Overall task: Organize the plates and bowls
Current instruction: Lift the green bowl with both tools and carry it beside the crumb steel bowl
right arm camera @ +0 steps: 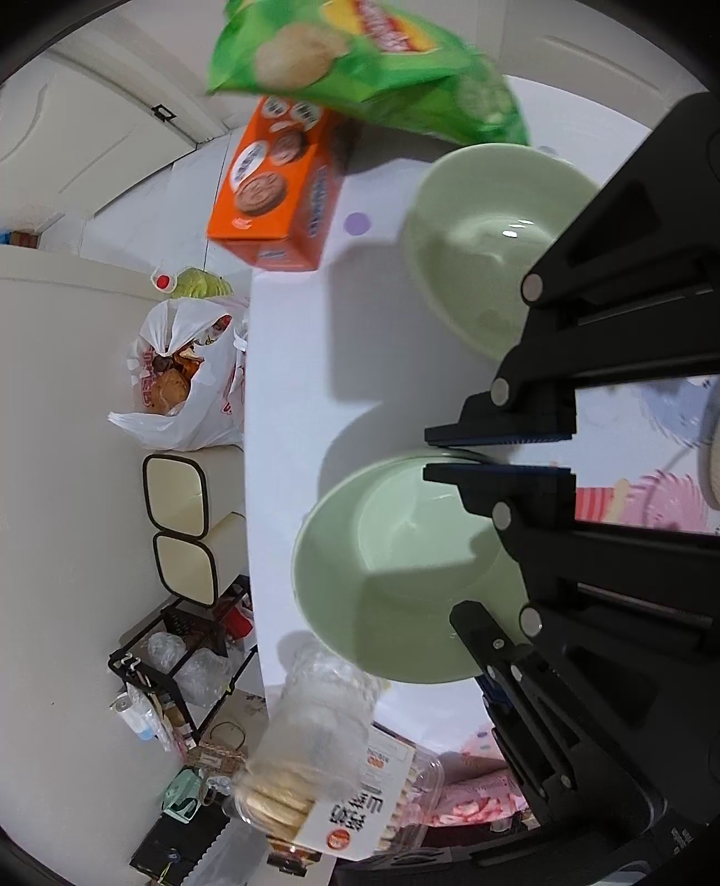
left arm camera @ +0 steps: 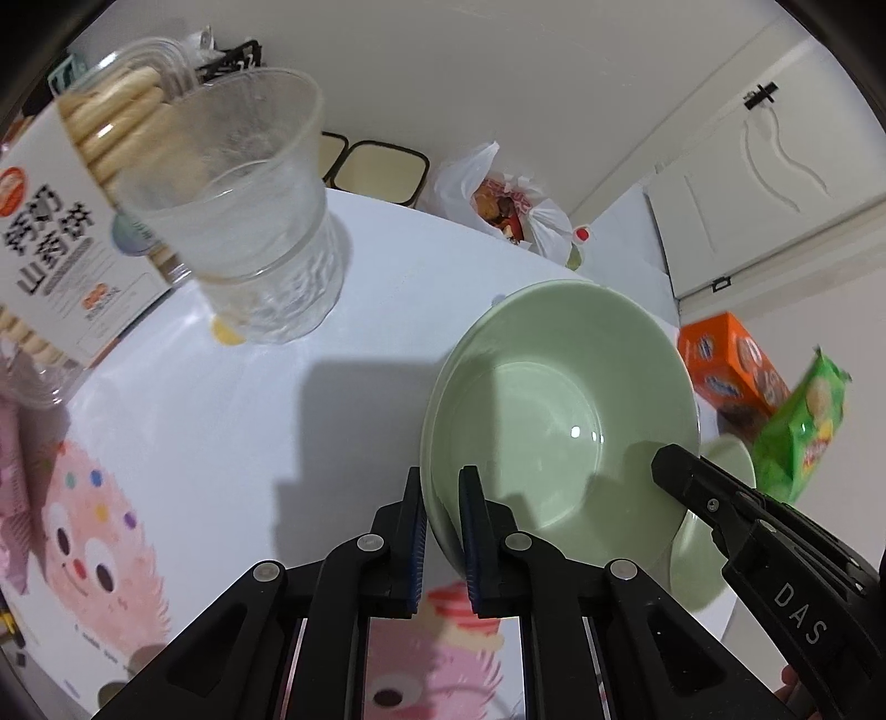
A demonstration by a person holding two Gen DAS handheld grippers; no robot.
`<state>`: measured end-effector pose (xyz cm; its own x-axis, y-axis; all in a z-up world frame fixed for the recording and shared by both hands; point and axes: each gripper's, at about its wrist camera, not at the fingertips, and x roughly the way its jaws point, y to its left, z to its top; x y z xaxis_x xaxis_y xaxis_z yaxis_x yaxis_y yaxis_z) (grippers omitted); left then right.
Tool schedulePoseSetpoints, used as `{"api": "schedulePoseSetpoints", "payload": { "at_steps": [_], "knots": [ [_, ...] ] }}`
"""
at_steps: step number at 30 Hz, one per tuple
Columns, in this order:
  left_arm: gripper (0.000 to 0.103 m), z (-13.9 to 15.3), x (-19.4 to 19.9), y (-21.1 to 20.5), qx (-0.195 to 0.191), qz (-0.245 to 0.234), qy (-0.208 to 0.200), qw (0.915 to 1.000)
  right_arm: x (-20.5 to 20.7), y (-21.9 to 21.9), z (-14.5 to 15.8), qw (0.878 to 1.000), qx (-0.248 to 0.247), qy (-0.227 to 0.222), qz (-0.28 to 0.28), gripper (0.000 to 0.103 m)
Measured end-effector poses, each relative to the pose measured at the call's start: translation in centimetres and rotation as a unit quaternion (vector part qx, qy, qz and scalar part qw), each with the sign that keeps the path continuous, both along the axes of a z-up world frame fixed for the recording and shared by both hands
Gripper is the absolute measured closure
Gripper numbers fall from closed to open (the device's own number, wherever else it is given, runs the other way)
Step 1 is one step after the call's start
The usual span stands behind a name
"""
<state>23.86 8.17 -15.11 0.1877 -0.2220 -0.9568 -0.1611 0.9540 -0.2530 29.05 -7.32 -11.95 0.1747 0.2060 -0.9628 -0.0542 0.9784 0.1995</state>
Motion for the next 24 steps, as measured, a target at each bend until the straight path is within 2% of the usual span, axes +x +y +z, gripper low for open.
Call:
{"api": "schedulePoseSetpoints", "payload": {
  "at_steps": [9,24],
  "knots": [
    [0.093,2.2,-5.1,-0.5,0.005,-0.007,-0.014,0.9999,-5.1,-0.5,2.4,1.0,0.002,-0.011,-0.006,0.096],
    [0.093,4.9,-17.2,-2.8,0.01,-0.014,-0.027,0.9995,-17.1,-2.5,5.3,1.0,-0.002,-0.027,-0.004,0.096]
  ]
}}
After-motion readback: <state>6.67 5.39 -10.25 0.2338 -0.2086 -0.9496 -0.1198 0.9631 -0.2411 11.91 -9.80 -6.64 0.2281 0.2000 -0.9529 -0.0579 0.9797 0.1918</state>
